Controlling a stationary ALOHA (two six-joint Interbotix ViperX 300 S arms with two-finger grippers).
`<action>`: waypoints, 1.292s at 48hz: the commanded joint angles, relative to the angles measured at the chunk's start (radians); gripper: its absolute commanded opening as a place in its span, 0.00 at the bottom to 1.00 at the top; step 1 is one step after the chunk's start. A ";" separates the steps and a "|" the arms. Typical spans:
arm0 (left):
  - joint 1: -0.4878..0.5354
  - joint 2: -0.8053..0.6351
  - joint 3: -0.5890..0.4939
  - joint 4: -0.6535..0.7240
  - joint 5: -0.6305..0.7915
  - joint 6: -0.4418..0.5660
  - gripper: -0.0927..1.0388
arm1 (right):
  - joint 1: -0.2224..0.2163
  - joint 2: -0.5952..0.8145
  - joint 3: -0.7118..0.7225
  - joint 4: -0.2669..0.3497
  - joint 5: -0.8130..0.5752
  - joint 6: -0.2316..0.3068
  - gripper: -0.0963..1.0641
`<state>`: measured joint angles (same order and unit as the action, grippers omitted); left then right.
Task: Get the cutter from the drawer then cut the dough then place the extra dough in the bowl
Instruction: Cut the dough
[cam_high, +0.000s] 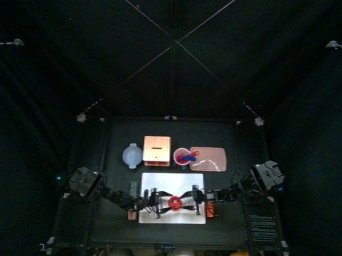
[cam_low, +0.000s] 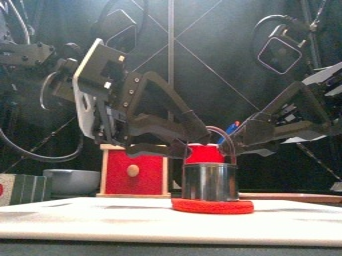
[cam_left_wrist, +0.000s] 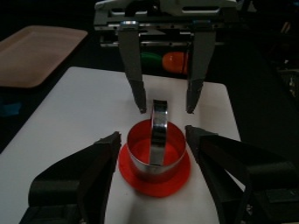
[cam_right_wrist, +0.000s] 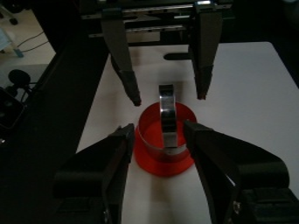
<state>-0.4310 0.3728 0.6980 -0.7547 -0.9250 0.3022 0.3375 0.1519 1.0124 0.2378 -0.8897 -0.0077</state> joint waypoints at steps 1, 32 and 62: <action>0.002 -0.011 -0.018 0.003 0.003 0.000 0.92 | 0.003 -0.037 -0.018 0.011 0.023 -0.008 0.81; 0.006 -0.014 -0.026 0.011 0.040 0.000 0.82 | -0.008 -0.035 -0.038 0.021 0.060 -0.037 0.73; 0.017 -0.026 -0.015 0.021 0.046 0.005 0.69 | -0.046 -0.005 -0.038 0.021 0.061 -0.037 0.60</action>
<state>-0.4188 0.3712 0.6918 -0.7455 -0.8759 0.3053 0.3053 0.1626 0.9833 0.2562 -0.8253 -0.0430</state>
